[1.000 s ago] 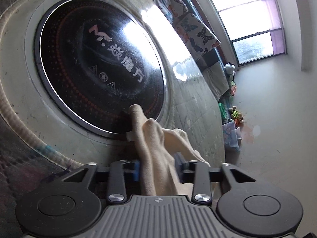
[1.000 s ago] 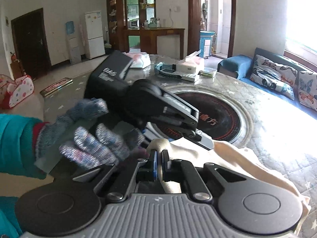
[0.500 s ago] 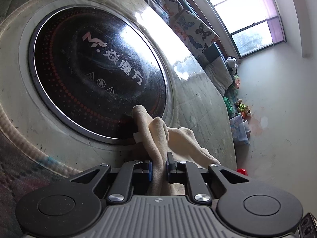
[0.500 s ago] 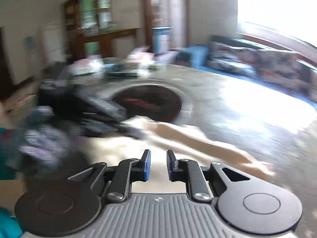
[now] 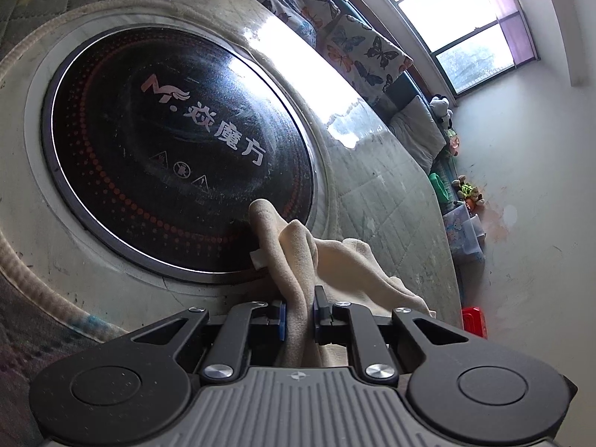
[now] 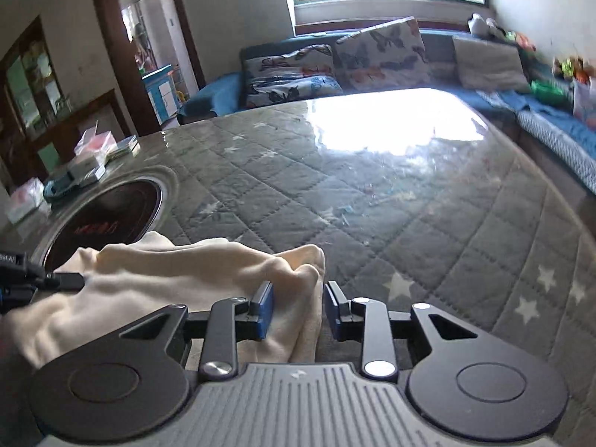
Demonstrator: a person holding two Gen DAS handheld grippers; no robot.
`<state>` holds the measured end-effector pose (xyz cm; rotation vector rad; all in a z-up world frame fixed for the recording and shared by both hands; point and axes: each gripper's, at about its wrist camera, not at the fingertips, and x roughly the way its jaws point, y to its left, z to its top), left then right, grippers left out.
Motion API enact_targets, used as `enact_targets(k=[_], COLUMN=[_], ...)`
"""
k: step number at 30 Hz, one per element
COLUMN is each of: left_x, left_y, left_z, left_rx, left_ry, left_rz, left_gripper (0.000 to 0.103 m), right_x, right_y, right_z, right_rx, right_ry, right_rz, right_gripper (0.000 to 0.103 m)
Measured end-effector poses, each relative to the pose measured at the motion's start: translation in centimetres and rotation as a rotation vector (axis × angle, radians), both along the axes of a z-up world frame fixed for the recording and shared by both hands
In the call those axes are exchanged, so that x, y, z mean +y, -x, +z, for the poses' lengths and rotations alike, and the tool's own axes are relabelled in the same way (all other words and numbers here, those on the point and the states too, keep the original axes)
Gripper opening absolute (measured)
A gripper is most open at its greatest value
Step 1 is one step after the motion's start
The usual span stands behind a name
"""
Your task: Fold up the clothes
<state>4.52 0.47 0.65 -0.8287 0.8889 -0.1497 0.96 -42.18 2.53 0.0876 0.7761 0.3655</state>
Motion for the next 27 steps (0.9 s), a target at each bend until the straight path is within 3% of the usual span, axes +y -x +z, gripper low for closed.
enact_targets(k=[6, 7, 8, 11, 19, 27], left_x=[-0.5, -0.7, -0.8, -1.2, -4.1, -9.6], left_y=[-0.2, -0.3, -0.3, -0.1, -0.4, -2.5], left_z=[0.3, 0.4, 0.5, 1.1, 4.2, 5.9], left_rx=[-0.001, -0.001, -0.003, -0.019, -0.103, -0.158], left_ry=[-0.034, -0.041, -0.047, -0.076, -0.135, -0.159], left_rz=[-0.006, -0.006, -0.008, -0.015, -0.079, -0.183], left_gripper=[0.014, 0.014, 0.014, 0.014, 0.013, 0.013], right_x=[-1.3, -1.4, -1.4, -1.9, -2.7, -6.4], right_y=[-0.3, -0.3, -0.2, 0.2, 2.6, 3.9], right_z=[-1.1, -1.1, -1.2, -1.0, 2.1, 5.0], right_rx=[0.010, 0.012, 0.015, 0.004, -0.103, -0.183], right_ry=[-0.089, -0.099, -0.110, -0.132, -0.161, -0.116], right_rz=[-0.010, -0.004, 0.001, -0.006, -0.034, -0.119], right_gripper=[0.031, 0.027, 0.017, 0.010, 0.009, 0.008])
